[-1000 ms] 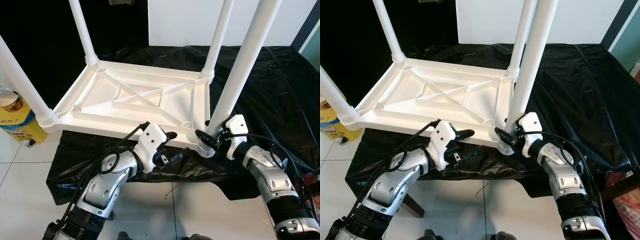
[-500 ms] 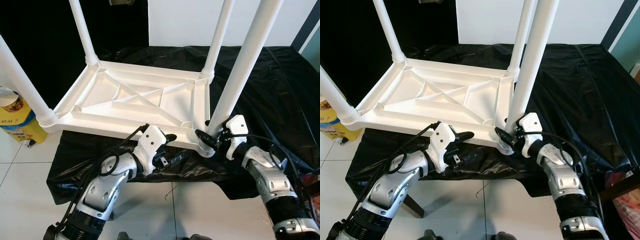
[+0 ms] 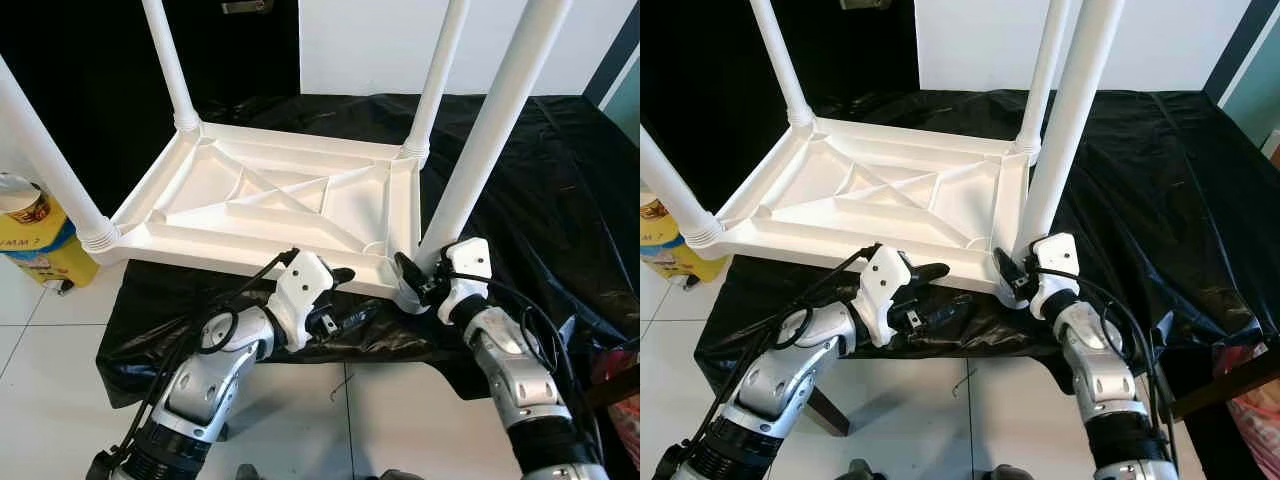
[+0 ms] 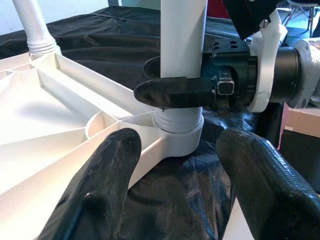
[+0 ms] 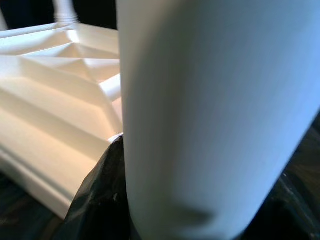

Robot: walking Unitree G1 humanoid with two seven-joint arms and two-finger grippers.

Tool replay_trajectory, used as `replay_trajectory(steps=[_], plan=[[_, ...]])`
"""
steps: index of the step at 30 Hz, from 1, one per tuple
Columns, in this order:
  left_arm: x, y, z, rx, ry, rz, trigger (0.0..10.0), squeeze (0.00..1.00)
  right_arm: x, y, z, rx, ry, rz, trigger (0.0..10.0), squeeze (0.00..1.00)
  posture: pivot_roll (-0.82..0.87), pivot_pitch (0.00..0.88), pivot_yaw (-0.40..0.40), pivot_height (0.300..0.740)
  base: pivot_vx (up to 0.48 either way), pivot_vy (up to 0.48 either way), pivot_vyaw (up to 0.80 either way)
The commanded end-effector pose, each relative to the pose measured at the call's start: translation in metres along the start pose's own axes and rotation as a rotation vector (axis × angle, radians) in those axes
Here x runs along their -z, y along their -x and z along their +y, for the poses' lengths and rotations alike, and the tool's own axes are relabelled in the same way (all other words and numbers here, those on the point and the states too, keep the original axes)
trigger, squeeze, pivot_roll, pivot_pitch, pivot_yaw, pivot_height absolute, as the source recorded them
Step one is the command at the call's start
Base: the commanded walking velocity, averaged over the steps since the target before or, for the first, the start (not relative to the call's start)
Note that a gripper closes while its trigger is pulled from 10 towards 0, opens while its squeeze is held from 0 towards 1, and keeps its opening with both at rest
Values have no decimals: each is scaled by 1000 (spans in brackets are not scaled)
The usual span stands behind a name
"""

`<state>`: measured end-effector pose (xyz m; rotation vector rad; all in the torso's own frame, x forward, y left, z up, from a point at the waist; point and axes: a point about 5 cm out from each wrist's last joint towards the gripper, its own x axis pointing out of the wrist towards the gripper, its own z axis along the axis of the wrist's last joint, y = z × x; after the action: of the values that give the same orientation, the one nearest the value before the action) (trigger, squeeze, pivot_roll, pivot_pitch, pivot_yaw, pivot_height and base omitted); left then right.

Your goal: Building children table

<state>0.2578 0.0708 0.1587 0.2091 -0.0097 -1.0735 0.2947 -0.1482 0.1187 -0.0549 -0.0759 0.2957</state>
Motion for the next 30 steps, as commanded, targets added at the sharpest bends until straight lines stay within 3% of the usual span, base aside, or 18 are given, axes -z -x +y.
replay_trajectory(steps=[1,8,16,29,30], plan=[[3,0,-3,-4,12,19,10000,0,18,5,5,51,-5,93,10000,0,-2,57,-23,740,0,0,0],[3,1,-3,-9,13,21,10000,0,20,4,23,184,-32,107,10000,0,7,59,-29,740,0,0,0],[4,2,-4,-15,17,22,10000,0,18,4,38,196,-54,112,10000,0,13,60,-36,740,0,0,0],[4,2,-5,-24,21,20,10000,0,13,2,39,202,-32,100,10000,0,15,60,-44,740,0,0,0],[4,1,-5,-24,22,20,10000,0,11,2,38,196,-28,94,10000,1000,15,60,-45,740,0,0,0]])
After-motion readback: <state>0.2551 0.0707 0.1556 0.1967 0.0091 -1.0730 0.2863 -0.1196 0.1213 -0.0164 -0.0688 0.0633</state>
